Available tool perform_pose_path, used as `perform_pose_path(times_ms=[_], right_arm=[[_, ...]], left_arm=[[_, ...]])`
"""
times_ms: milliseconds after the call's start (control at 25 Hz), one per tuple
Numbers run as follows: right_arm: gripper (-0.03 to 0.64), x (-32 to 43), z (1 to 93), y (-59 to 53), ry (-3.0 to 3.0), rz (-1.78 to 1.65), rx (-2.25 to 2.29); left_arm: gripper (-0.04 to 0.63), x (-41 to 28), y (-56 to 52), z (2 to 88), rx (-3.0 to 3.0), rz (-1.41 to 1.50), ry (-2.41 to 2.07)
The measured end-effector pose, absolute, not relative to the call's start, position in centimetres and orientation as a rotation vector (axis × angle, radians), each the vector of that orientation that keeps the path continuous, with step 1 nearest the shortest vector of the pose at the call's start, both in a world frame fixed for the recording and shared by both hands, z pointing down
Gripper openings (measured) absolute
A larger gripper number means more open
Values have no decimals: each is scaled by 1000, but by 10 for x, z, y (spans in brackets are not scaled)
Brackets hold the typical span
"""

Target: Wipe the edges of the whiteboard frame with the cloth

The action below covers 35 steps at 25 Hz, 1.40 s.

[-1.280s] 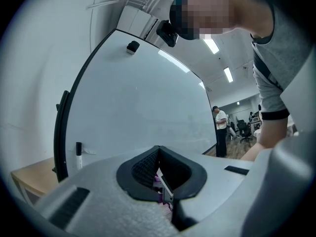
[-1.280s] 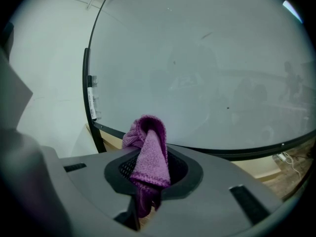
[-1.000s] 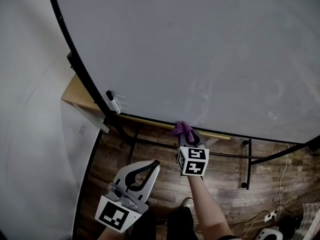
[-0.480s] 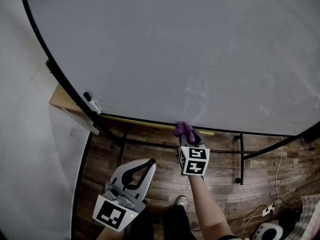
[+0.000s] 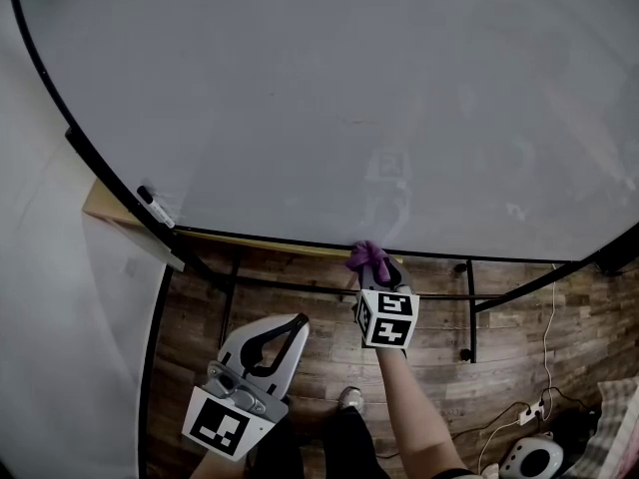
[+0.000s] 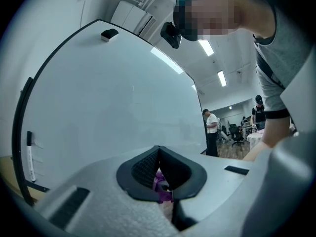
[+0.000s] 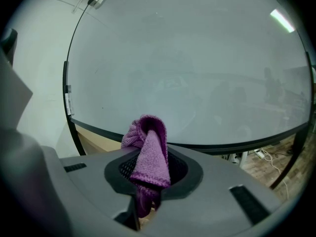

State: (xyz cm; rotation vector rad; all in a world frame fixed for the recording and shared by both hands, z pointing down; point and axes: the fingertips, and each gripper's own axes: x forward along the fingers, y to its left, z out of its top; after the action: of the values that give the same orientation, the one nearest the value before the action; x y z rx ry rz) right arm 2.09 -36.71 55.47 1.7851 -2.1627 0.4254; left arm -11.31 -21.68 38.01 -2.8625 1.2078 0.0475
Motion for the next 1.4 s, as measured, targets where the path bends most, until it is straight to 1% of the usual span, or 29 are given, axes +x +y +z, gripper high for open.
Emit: perform_pose_path(times_ms=[960,1400], right_arm=[[60,116,551,-358,-2148,397,1791],[60,160,553,-354,-2126,416,1820]], left_arm=[[17,-21,-216,376,-2866,99,1159],[17,9,-214,367,-2826,100,1183]])
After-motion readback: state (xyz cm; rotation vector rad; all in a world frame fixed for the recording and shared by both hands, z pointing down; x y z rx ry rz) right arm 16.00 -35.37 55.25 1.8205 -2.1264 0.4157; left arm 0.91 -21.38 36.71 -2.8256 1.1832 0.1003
